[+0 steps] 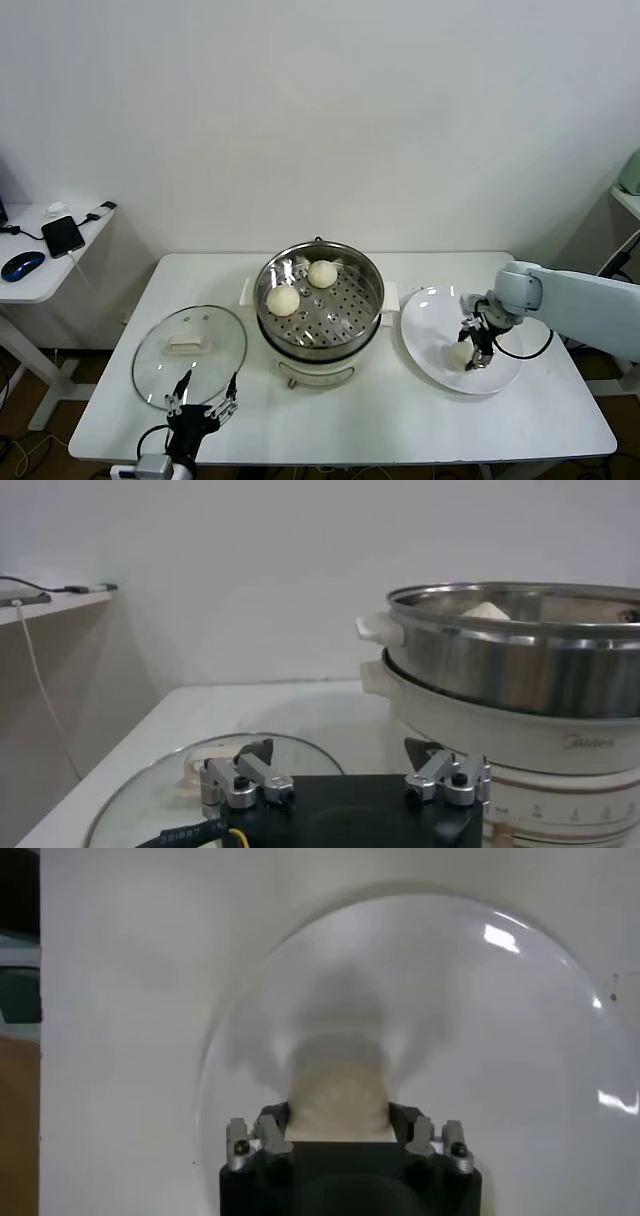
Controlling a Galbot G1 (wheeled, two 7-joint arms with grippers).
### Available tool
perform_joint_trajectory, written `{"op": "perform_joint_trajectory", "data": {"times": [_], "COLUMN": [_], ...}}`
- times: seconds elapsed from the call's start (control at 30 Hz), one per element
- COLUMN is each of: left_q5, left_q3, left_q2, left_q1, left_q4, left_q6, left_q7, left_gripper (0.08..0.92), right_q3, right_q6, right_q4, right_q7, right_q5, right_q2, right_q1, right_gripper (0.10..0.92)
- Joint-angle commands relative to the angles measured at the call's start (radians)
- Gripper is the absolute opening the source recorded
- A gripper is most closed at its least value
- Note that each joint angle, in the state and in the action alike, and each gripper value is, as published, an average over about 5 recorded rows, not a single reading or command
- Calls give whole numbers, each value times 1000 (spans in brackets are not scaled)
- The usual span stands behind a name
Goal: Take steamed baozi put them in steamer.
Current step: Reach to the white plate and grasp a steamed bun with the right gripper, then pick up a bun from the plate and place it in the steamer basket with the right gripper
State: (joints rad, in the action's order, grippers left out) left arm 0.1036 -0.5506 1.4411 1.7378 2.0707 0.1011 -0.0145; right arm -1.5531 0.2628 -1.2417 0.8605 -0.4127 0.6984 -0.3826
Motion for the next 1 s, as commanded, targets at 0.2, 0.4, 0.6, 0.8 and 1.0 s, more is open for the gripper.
{"op": "perform_joint_trajectory", "data": {"times": [0.2, 0.4, 0.6, 0.8, 1.0], "left_q5": [-1, -5, -5, -3, -3], "left_q3": [5, 16, 15, 12, 8], "left_q2": [1, 4, 3, 0, 1], "left_q1": [1, -7, -7, -5, 2], "left_q4": [8, 18, 23, 22, 23], "left_q6": [3, 11, 12, 10, 8], "left_q7": [1, 4, 5, 5, 4], "left_gripper": [823, 823, 823, 823, 823], "right_q3": [-204, -211, -80, -8, -20], "right_q6": [-91, -289, -450, -647, -789], "right_q4": [-17, 68, -15, -146, -175], "right_q7": [146, 224, 210, 192, 163], "right_q5": [-77, -139, -113, 44, 233], "right_q2": [115, 342, 544, 606, 597], "right_q1": [-462, -681, -695, -560, -419], "right_gripper": [651, 653, 653, 653, 653]}}
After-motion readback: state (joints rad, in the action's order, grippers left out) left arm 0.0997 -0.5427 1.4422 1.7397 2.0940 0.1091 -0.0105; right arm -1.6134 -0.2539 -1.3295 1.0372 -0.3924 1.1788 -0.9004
